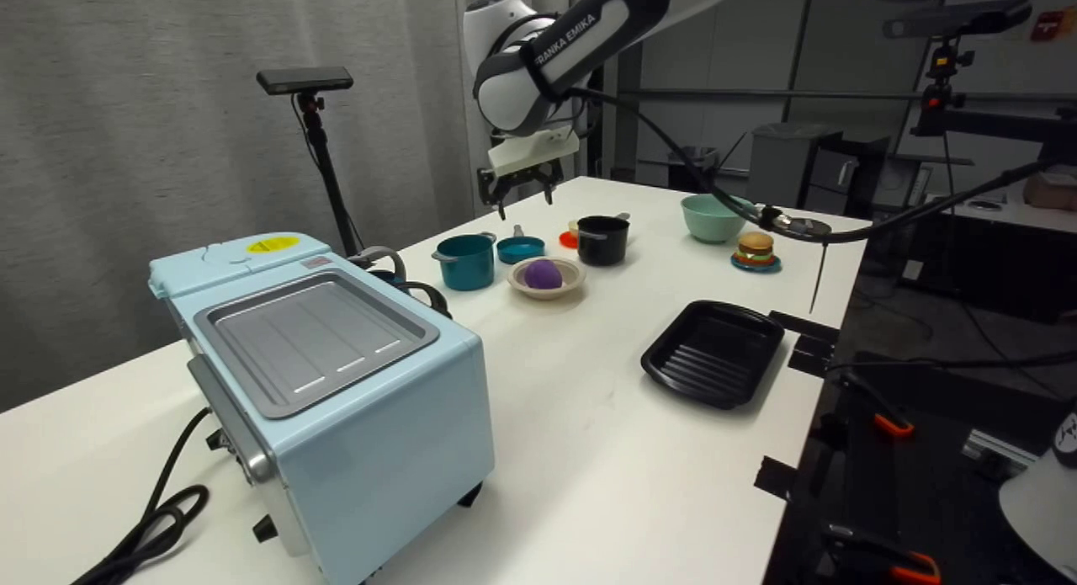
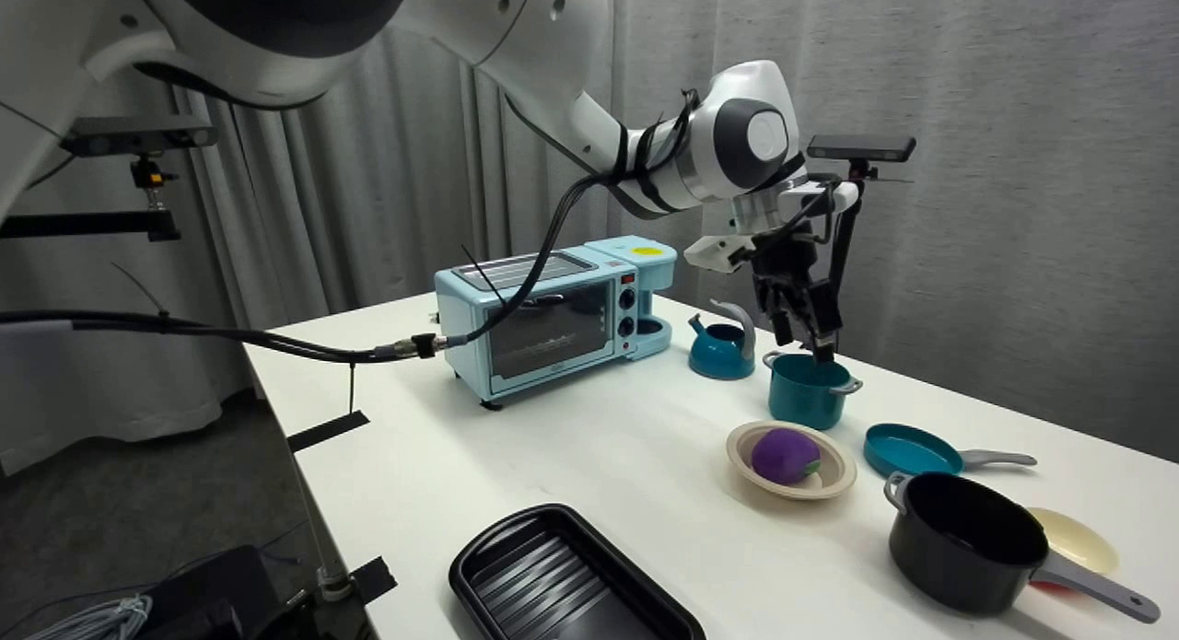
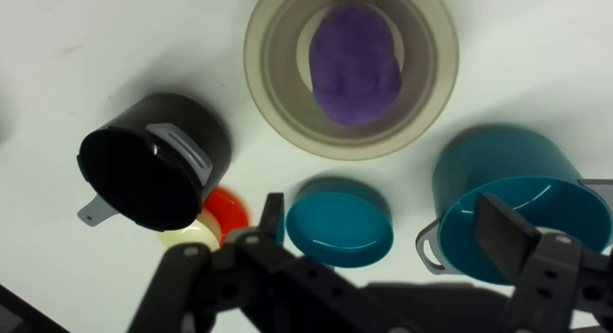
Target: Put the purple plushie in the white bowl
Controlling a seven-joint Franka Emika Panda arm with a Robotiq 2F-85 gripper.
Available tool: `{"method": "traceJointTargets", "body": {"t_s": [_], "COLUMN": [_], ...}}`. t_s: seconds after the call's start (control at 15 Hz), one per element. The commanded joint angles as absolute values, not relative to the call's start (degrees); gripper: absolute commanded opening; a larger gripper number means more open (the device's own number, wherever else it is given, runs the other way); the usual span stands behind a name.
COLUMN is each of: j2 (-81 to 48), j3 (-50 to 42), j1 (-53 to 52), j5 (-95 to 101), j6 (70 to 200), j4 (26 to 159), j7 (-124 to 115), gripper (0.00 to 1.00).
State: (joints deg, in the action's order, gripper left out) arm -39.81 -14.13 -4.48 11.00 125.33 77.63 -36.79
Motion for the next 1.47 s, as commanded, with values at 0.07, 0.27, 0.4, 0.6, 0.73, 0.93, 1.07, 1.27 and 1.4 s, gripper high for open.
{"method": "traceJointTargets", "body": {"t_s": [0.07, 0.27, 0.4, 0.6, 0.73, 0.93, 1.07, 1.27, 1.4], "j2": [-38.73, -38.23, -38.23, -38.23, -38.23, -38.23, -38.23, -38.23, -38.23], "j3": [-13.56, -13.56, -13.52, -13.51, -13.51, -13.51, -13.51, -13.51, -13.51], "j1": [-3.59, -3.30, -3.31, -3.31, -3.31, -3.31, -3.31, -3.31, -3.31], "j5": [11.39, 11.37, 11.36, 11.36, 11.36, 11.36, 11.36, 11.36, 11.36], "j6": [124.80, 124.61, 124.61, 124.61, 124.61, 124.61, 124.61, 124.61, 124.61], "j4": [77.48, 77.53, 77.63, 77.64, 77.64, 77.64, 77.64, 77.64, 77.64], "j7": [-36.79, -36.66, -36.66, -36.66, -36.66, -36.66, -36.66, -36.66, -36.66], "gripper": [1.00, 1.00, 1.00, 1.00, 1.00, 1.00, 1.00, 1.00, 1.00]}}
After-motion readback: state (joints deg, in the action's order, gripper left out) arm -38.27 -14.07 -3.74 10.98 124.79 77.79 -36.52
